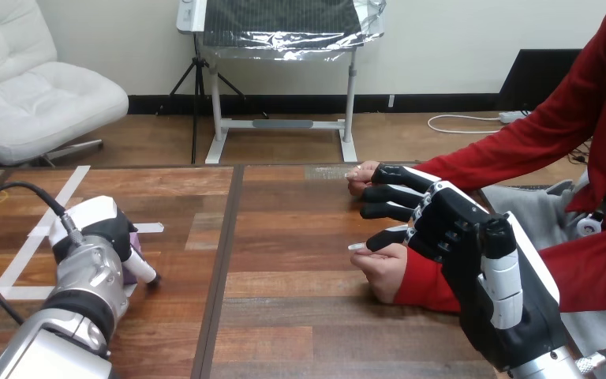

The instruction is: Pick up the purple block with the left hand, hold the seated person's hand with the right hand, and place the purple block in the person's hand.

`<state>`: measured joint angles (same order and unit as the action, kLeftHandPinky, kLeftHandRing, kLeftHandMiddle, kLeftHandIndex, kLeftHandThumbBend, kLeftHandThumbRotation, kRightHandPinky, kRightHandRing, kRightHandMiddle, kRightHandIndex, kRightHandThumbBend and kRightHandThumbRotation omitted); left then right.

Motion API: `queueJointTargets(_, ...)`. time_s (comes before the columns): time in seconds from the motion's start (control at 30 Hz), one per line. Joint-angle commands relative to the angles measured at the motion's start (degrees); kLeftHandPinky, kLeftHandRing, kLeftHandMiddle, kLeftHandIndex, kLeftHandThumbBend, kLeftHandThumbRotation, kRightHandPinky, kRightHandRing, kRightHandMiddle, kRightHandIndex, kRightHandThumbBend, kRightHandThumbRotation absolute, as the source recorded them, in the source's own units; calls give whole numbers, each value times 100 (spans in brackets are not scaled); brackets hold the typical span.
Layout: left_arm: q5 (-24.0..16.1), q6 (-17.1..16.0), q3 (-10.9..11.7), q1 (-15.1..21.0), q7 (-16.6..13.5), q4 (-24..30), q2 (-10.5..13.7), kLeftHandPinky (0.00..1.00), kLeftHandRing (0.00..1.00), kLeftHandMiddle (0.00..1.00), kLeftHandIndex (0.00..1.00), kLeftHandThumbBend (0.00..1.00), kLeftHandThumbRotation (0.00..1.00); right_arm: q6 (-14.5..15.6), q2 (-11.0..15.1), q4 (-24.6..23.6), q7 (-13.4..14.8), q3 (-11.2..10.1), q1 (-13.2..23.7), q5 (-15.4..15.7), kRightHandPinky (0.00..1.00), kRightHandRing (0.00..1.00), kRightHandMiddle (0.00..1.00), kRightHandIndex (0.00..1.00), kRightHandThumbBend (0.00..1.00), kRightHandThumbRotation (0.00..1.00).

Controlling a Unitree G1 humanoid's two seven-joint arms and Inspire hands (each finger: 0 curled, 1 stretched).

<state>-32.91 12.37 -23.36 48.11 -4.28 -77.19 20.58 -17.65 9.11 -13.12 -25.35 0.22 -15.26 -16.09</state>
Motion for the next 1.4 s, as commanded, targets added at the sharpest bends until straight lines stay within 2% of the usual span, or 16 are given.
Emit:
queueJointTargets(0.0,52,-106,80,152,-167,104,49,47,76,86,79,66,3,-28,11,-151,-12,-40,332,-126,58,74,75,78,86,100)
queueJointTargets(0.47,157,-233,198,124,-228,92,77,55,73,84,79,66,0,-26,7,-131,-33,-40,355,-148,58,74,75,78,86,100)
queueJointTargets(0.77,144,-282,195,128,-213,84,99,53,67,76,77,67,0,-58,7,-109,-35,-40,369,-119,58,73,75,78,86,100)
queueJointTargets(1.13,239,-262,290,153,-181,99,93,32,42,51,68,67,0,-16,18,-140,-33,-42,353,-129,57,73,75,78,86,100)
queueJointTargets(1.37,296,-249,360,138,-328,96,72,28,37,45,65,68,0,-19,21,-142,-35,-45,346,-129,58,73,75,78,87,100)
